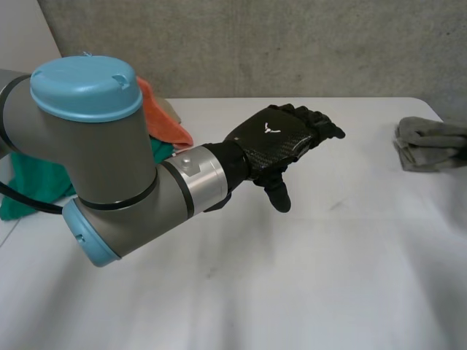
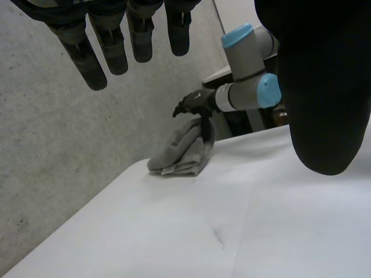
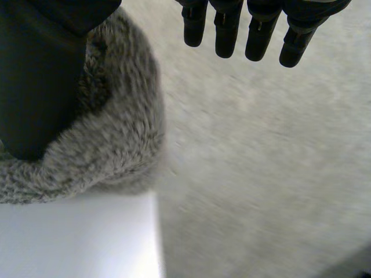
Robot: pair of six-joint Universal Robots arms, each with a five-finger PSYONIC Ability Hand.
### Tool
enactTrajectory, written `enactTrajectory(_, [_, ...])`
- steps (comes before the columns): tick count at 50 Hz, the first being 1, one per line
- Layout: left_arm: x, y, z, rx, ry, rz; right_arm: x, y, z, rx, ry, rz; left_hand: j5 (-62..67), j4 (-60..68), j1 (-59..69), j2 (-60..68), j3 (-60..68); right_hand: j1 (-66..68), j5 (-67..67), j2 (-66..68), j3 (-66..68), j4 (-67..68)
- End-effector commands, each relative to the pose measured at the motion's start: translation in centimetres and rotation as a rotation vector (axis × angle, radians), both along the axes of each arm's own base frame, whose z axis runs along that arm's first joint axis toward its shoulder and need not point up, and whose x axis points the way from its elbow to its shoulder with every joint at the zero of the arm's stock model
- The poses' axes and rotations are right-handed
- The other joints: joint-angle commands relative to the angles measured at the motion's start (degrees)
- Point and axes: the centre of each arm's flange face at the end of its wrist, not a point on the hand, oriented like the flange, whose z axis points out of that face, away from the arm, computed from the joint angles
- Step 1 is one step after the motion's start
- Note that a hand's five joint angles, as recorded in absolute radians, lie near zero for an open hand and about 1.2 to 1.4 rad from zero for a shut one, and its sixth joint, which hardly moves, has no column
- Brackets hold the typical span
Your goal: Fold the laundry.
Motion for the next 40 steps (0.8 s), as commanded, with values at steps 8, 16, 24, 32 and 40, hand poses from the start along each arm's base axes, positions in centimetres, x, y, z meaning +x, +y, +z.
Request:
enactTrajectory(8, [0.1,0.0,-0.1,0.003,-0.003,0.002,-0.5,1.6,3.7,0.015,0.228,-0.045,-2.08,-1.08,-0.52,-1.40,-1.31,-2.54,-2.38,-2.15,-1.87,-1.57])
enactTrajectory(16, [0.8,-0.9,2.0,-0.054,0.040,0.079,3.9,7.5,10.5,-0.114,0.263,0.100,-1.74,-0.74,-0.18,-1.06,-0.97,-2.54,-2.38,-2.15,-1.87,-1.57])
enactTrajectory(24, [5.6,-7.7,5.6,-0.191,0.122,0.491,10.0,15.1,11.5,-0.082,0.269,0.452,-2.24,-1.24,-0.69,-1.57,-1.47,-2.54,-2.38,-2.15,-1.87,-1.57])
enactTrajectory(32, [14.3,-16.0,6.3,-0.331,0.026,0.828,13.2,22.4,10.2,0.128,0.302,0.643,-1.74,-0.74,-0.19,-1.07,-0.97,-2.54,-2.38,-2.15,-1.87,-1.57])
enactTrajectory(40, [19.8,-24.4,1.0,-0.491,-0.180,0.952,15.3,26.0,7.4,0.261,0.383,0.746,-0.06,0.94,1.50,0.62,0.71,-2.54,-2.38,-2.15,-1.87,-1.57])
